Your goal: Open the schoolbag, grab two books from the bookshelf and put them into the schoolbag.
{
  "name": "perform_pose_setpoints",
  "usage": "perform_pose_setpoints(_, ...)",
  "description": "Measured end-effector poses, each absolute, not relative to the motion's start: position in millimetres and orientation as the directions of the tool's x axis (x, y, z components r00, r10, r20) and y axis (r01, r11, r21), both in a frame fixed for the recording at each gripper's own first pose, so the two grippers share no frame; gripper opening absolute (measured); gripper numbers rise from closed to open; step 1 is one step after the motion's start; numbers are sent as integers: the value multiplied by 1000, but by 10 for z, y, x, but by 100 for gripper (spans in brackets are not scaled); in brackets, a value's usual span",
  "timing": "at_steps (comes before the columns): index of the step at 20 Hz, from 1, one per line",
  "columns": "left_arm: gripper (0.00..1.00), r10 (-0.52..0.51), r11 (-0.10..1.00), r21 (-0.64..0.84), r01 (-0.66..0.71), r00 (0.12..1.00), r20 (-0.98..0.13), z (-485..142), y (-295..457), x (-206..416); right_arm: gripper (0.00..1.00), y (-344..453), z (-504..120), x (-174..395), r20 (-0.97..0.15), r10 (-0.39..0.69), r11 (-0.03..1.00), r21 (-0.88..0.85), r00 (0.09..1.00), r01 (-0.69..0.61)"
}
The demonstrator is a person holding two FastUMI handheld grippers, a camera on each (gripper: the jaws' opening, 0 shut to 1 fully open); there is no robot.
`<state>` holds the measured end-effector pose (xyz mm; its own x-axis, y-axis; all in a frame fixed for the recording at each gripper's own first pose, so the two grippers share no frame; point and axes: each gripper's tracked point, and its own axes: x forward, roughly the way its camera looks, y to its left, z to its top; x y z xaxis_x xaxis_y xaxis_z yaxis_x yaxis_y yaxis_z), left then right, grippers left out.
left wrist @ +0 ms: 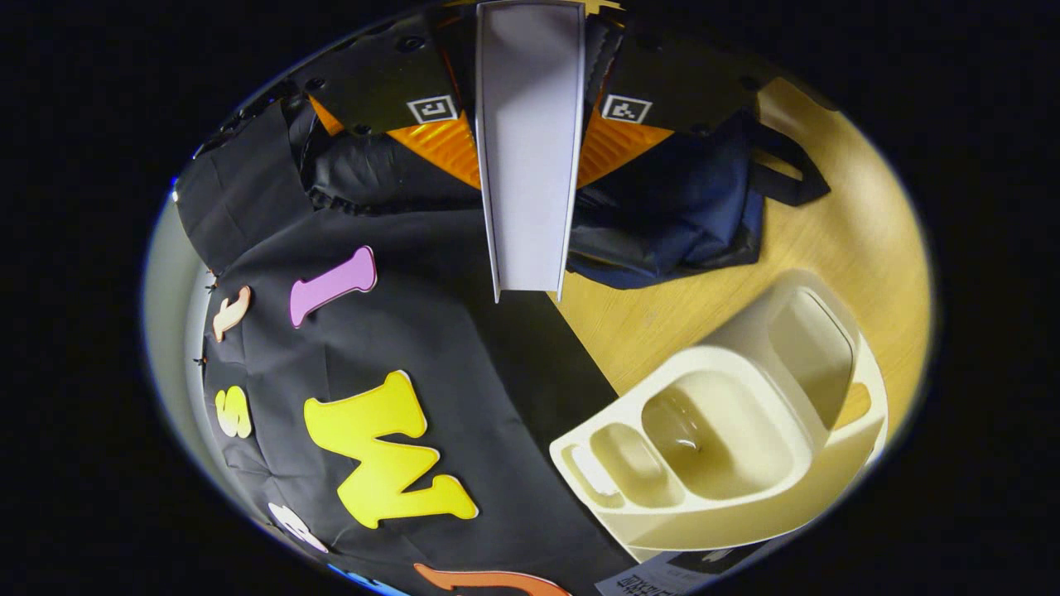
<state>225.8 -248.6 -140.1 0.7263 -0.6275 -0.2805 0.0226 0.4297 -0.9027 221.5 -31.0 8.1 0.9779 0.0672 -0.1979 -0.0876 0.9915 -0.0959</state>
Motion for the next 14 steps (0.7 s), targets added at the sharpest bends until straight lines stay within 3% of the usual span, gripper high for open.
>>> perform_pose_setpoints(10, 52, -557, 541, -838, 75, 778, -290, -1893, -3019, 2055, 5, -229, 114, 2157, -178, 115, 990, -65, 977, -128)
perform_pose_setpoints(14, 53, -558, 519, -852, 65, 781, -281, -1943, -3203, 2104, 5, -175, 204, 2096, -133, 125, 989, -63, 983, -134)
